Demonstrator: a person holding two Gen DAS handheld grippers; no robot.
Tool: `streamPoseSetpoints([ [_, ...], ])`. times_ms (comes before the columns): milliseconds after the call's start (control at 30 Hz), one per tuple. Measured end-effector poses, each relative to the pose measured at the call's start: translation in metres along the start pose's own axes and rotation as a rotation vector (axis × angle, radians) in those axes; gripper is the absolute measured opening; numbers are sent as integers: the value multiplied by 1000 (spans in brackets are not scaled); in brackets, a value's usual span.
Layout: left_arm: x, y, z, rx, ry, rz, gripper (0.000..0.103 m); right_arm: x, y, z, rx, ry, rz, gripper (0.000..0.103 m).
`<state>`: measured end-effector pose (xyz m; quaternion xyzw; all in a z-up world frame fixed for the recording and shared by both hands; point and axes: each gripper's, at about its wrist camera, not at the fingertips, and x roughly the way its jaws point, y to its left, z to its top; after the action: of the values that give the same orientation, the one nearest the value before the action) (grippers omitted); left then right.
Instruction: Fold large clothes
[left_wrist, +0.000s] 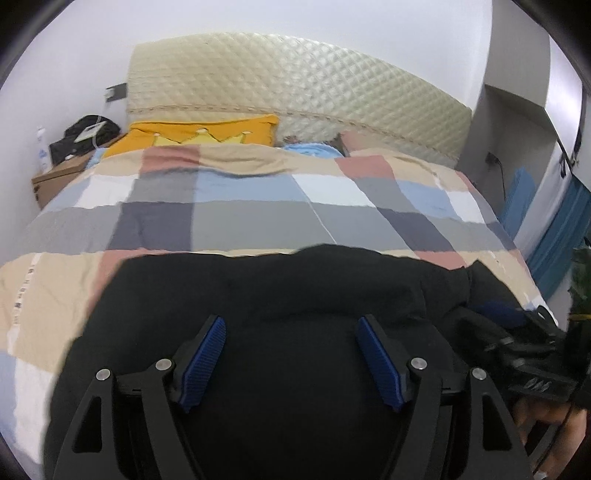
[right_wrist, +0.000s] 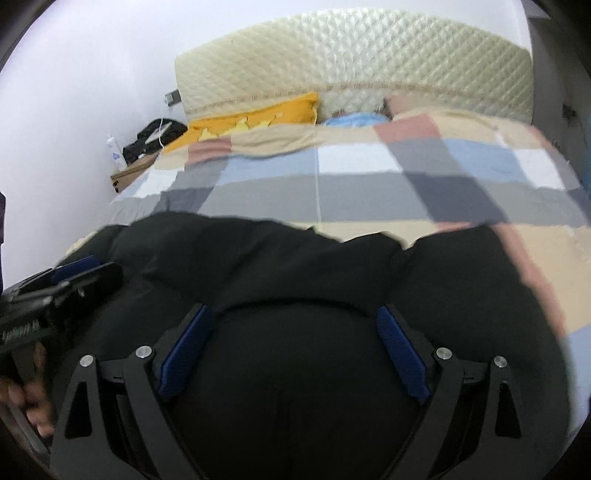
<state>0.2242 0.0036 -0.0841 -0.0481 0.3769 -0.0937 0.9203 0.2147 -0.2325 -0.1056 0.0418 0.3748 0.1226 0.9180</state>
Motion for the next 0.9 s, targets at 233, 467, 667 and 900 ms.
streamPoseSetpoints([
  [233,-20,33,-4,25,-1,188,73,-35,-33,2,30,-40,-16,92],
  [467,5,48,-24,5,30,194,75,-5,-39,-19,3,25,-46,96],
  [667,6,43,-30,17,13,198,75,10,-35,-30,-22,25,-70,99],
  [900,-20,39,-27,-7,10,216,75,-13,-34,-26,49,9,-110,99],
])
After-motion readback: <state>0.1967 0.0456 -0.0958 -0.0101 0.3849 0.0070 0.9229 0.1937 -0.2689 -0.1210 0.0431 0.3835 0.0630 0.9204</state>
